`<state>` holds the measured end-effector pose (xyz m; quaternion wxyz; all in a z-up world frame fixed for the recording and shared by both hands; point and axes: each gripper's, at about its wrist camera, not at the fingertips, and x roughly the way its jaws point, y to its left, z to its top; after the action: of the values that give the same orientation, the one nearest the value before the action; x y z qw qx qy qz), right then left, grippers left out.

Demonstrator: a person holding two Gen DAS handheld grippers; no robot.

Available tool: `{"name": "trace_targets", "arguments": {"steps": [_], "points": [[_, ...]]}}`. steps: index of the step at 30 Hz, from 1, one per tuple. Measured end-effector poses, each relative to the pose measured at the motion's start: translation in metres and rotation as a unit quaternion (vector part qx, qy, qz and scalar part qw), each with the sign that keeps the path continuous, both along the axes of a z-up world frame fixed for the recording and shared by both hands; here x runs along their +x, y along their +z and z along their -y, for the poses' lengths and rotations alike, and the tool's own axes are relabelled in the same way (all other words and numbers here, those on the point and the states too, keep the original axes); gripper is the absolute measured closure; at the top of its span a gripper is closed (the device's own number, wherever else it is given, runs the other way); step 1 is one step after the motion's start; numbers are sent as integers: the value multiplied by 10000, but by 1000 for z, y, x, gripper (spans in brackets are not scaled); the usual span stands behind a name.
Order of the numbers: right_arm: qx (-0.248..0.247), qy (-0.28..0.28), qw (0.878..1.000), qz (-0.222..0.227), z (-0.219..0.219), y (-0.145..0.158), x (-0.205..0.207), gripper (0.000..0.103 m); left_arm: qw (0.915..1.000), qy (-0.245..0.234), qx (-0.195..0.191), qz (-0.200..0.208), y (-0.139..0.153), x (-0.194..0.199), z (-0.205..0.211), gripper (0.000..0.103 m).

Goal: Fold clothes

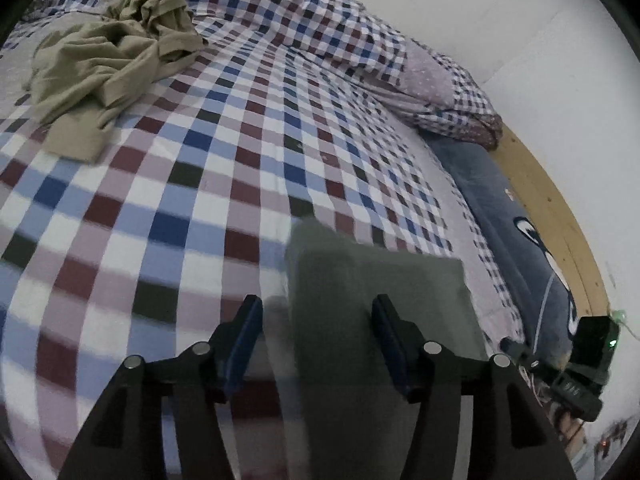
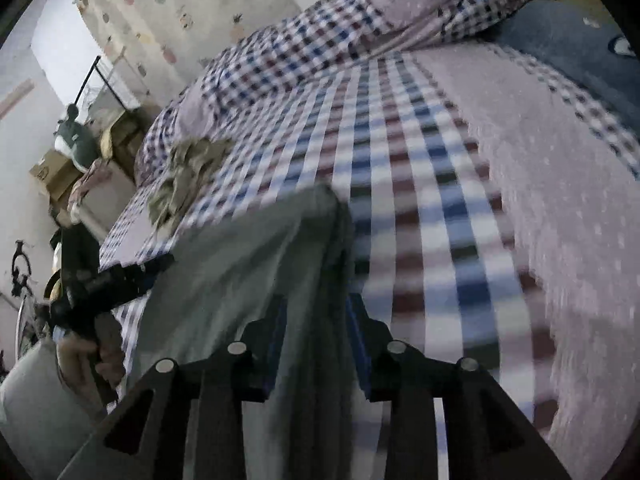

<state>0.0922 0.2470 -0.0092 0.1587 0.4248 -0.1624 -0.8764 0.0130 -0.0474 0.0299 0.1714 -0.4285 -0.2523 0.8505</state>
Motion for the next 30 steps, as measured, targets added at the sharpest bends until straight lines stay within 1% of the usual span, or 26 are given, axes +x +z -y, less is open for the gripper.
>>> {"name": "trace_targets", "arguments": {"steps": [3,7,10,13,14,16,17,19,21,25,26,27,29,30], "points": [[15,82,9999,93,-3,-10,35,69,9996,-188,-182,-67,8,31,-2,39],[129,180,9997,74,-6,-15,72,69,9989,-395,-234,82,4,75,-6,38],[125,217,9997,10,-12,-14,98,69,9989,-385,-184,200,-3,111,-6,38],[405,202,9990,15,-8,-18,120,70,9989,-369,-122,263,-5,141,-8,38],[403,242,9989,-2,-7,-17,126,70,9989,-369,-97,267,-5,151,-9,38],[400,320,9987,-34,-6,-16,137,71,9992,-232,95,309,-12,171,-6,38],[419,339,9985,-17,-4,-17,139,71,9991,-166,191,349,-15,178,-4,38],[456,378,9982,17,0,-18,143,71,9988,-114,238,417,-12,185,-3,38],[494,416,9979,52,3,-19,146,71,9988,-140,214,425,-11,190,-5,38],[661,415,9967,239,5,-27,138,72,9989,-148,122,434,-10,198,-9,38],[717,407,9962,291,6,-30,137,73,9989,-155,108,440,-10,196,-10,38],[773,401,9956,338,6,-33,135,76,9988,-157,99,452,-10,196,-11,38],[882,429,9949,257,9,-31,136,101,9988,-131,92,462,-11,199,-10,38],[971,455,9941,139,11,-27,139,102,9988,-127,72,461,-11,198,-11,38]]}}
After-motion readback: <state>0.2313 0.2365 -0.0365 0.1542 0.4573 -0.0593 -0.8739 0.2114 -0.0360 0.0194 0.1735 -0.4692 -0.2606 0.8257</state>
